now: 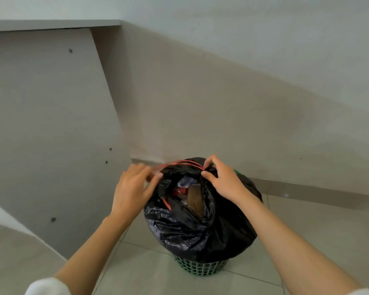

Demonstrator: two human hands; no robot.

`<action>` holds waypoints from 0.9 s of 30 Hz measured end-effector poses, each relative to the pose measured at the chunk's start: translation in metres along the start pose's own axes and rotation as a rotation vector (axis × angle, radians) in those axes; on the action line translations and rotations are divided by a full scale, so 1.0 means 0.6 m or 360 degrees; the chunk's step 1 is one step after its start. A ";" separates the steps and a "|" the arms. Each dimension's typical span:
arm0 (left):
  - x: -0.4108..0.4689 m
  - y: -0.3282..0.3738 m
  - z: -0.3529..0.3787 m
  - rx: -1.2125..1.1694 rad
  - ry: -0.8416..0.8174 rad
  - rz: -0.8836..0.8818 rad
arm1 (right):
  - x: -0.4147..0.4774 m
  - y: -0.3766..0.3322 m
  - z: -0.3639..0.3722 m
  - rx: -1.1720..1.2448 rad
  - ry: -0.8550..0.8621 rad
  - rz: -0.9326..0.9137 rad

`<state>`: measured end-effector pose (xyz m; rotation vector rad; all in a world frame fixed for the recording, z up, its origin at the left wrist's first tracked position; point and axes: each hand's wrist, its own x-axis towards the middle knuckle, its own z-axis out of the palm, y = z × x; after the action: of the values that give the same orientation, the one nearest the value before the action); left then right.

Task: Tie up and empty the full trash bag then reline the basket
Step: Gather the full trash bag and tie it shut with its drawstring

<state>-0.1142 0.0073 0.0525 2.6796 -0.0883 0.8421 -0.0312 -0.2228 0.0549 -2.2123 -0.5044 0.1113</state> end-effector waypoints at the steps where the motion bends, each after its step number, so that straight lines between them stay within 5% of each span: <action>1: -0.016 -0.001 -0.004 -0.0081 -0.0124 -0.0132 | 0.003 -0.003 0.007 -0.0009 0.0007 0.0012; 6: -0.037 0.009 -0.014 -0.0956 -0.0850 -0.0911 | 0.009 -0.024 0.040 0.0039 -0.0024 0.0049; 11: -0.023 0.025 -0.005 -0.1273 -0.0800 -0.1155 | -0.001 -0.042 0.053 0.0149 -0.0311 -0.0093; 18: -0.014 0.047 0.006 -0.1269 -0.0994 -0.1200 | -0.015 -0.028 0.053 0.0110 -0.0367 -0.0147; 27: 0.001 0.057 -0.006 -0.1467 -0.0859 -0.1086 | -0.038 -0.046 0.066 0.0138 -0.0409 -0.0309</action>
<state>-0.1210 -0.0238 0.0655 1.7701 0.2431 -0.1489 -0.0703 -0.1876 0.0486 -2.0626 -0.8374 0.3111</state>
